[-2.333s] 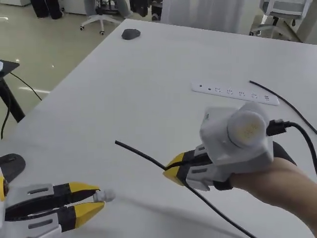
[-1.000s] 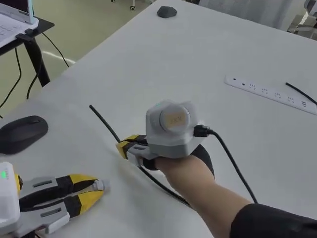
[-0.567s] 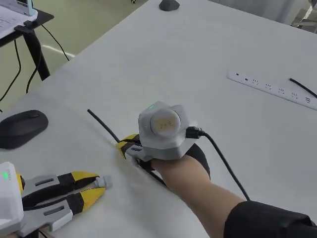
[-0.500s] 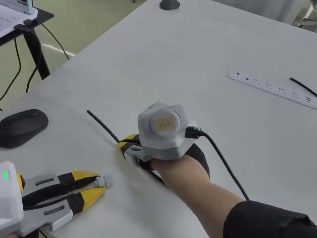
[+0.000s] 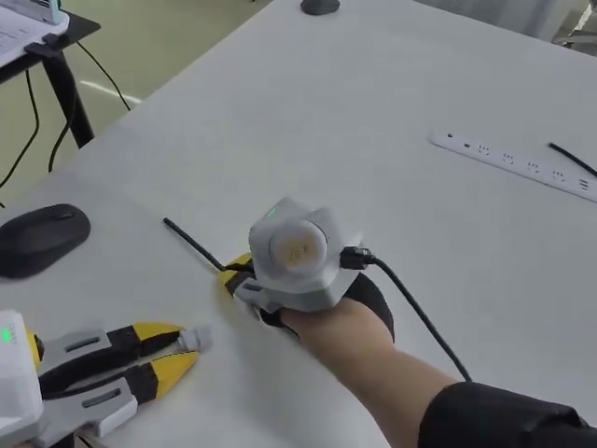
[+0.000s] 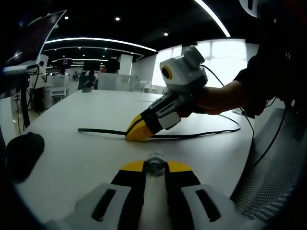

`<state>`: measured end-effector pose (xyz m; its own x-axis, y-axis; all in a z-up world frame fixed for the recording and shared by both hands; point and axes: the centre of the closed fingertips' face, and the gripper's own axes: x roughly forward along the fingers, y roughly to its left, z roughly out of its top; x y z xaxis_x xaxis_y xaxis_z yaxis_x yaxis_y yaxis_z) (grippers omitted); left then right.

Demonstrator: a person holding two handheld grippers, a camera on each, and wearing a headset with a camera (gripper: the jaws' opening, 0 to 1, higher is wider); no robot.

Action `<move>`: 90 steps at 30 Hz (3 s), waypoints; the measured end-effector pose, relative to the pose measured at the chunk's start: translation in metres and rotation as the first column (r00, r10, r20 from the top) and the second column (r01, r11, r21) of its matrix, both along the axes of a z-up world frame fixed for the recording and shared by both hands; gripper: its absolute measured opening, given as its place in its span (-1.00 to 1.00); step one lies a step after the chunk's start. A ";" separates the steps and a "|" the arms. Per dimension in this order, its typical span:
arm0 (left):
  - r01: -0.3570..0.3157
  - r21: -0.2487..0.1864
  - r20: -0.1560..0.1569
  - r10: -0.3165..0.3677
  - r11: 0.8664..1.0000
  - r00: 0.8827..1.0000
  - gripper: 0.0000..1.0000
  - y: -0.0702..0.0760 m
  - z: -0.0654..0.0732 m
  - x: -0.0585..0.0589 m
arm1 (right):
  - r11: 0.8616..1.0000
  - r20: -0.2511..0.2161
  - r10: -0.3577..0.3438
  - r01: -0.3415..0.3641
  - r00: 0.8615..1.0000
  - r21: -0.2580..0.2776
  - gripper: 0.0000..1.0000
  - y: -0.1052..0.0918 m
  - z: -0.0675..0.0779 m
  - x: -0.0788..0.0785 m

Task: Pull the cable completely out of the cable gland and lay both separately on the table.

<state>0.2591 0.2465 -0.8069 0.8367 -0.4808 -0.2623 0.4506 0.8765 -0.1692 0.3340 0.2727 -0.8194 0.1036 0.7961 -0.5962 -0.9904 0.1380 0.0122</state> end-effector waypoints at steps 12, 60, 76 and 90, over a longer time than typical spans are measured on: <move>-0.009 -0.008 0.014 0.009 1.000 1.000 -0.01 0.000 0.003 0.003 | 0.999 0.013 -0.028 0.028 1.000 0.023 -0.43 -0.001 -0.002 0.010; 0.110 0.118 -0.107 -0.097 0.987 0.989 0.99 -0.032 0.056 0.024 | 0.813 -0.034 -0.580 0.576 0.814 -0.082 0.99 -0.278 0.055 0.041; 0.174 0.107 -0.135 -0.159 0.979 0.978 0.99 -0.072 0.072 0.031 | 0.740 -0.136 -0.672 0.666 0.728 -0.096 0.99 -0.377 0.053 -0.027; 0.188 0.132 -0.198 -0.160 0.973 0.967 0.99 -0.078 0.070 0.029 | 0.749 -0.117 -0.661 0.660 0.741 -0.053 0.99 -0.376 0.056 -0.031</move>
<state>0.2876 0.1682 -0.7368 0.6734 -0.5586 -0.4842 0.5716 0.8088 -0.1381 0.3028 -0.1032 -0.7636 0.5293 0.5505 -0.6456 -0.6410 0.7579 0.1207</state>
